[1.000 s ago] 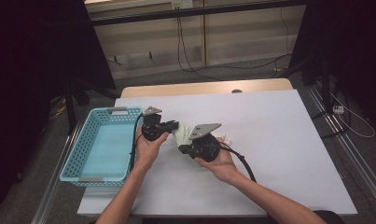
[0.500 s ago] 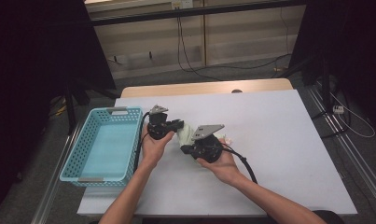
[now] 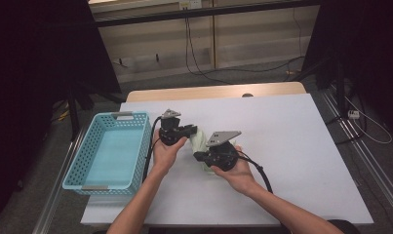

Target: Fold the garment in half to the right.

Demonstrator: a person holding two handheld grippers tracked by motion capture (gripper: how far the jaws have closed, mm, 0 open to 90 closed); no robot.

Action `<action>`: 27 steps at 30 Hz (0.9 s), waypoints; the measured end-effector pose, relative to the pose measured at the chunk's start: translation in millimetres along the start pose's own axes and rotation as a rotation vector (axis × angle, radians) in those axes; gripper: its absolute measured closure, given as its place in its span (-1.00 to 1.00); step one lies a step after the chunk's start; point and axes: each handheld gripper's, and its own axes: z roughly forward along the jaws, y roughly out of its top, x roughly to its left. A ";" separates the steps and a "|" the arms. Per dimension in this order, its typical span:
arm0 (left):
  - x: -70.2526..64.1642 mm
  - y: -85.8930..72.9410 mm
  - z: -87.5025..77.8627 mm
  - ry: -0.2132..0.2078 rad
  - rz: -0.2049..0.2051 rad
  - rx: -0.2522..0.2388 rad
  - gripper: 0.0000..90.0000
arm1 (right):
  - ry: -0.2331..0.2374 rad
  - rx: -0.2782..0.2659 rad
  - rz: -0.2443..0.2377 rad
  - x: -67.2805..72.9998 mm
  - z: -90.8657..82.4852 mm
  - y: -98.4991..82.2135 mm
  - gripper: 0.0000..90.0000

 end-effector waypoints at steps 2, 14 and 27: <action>-2.7 0.6 1.6 -0.007 -0.004 -0.005 0.74 | 0.000 -0.001 0.003 -0.7 -1.8 -1.2 0.99; -14.2 3.8 11.9 -0.035 0.008 0.001 0.74 | -0.003 -0.004 0.036 -7.3 -14.9 -8.5 0.99; -24.5 2.6 21.3 -0.044 0.012 0.023 0.74 | -0.029 0.023 0.040 -9.3 -24.2 -19.2 0.98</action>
